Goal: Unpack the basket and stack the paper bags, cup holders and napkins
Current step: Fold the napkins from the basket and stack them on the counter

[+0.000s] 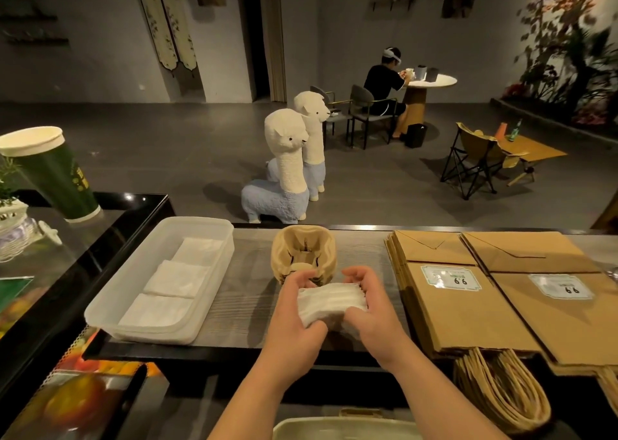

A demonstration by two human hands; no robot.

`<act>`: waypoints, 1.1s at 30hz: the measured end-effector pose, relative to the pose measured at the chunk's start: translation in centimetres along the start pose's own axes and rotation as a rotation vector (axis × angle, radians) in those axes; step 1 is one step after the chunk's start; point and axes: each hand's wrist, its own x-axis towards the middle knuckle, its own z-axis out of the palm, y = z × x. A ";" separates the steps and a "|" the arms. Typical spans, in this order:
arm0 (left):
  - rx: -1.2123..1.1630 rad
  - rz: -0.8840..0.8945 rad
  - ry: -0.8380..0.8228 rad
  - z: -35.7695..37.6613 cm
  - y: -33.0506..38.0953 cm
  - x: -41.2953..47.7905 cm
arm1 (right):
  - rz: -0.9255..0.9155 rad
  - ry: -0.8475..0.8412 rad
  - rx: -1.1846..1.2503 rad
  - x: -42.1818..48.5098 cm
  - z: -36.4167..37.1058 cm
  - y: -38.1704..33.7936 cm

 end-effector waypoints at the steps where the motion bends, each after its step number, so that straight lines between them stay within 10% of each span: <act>1: -0.007 -0.003 0.012 -0.1 0.0 0.1 | 0.010 -0.020 -0.030 0.0 -0.2 0.0; 19: -0.314 -0.254 -0.317 -1.3 2.9 -1.8 | -0.084 0.069 -0.107 -0.1 -0.6 -5.3; 33: -0.655 -0.435 0.098 -0.5 3.7 -3.6 | 0.298 -0.038 0.095 -3.6 1.5 -5.5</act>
